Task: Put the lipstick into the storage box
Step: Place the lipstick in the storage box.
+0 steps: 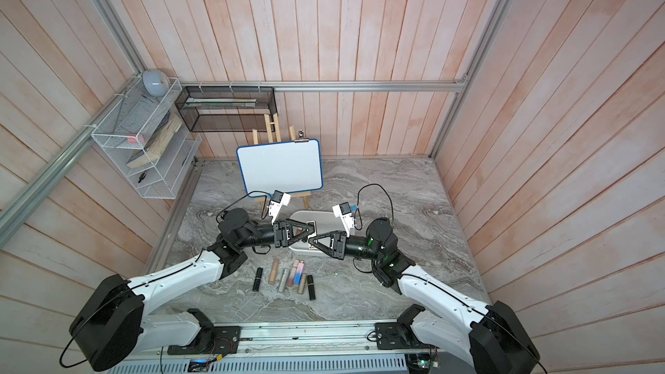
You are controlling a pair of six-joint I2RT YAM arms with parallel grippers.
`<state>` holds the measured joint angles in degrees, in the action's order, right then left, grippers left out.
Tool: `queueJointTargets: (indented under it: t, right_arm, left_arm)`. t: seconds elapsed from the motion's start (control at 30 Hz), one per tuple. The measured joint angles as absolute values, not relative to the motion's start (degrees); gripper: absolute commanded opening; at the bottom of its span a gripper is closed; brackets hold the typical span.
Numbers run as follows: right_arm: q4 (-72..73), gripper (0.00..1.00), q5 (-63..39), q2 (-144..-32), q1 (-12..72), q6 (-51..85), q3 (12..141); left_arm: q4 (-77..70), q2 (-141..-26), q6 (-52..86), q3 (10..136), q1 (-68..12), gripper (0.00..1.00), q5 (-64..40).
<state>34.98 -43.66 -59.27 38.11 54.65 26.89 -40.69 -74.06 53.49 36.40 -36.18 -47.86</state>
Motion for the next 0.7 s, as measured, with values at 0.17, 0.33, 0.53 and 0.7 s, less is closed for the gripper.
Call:
queueJointTargets:
  t: [0.17, 0.33, 0.53, 0.7]
  right_arm:
    - [35.14, 0.15, -43.79, -59.77, 38.11, 54.65, 26.89]
    - [35.31, 0.15, -43.9, -59.81, 38.22, 54.63, 26.92]
    - [36.32, 0.22, -44.51, -59.88, 38.22, 54.52, 26.94]
    - [35.59, 0.54, -44.31, -59.92, 38.22, 54.19, 27.16]
  left_arm:
    - [-40.42, -74.83, 53.28, 36.67, -36.36, 0.44, -48.03]
    - [-39.48, -75.0, 53.06, 36.91, -36.4, 0.34, -48.14]
    - [-39.83, -75.0, 53.34, 37.06, -36.27, 0.2, -48.99]
    - [-39.44, -75.07, 53.08, 37.08, -36.42, 0.19, -49.1]
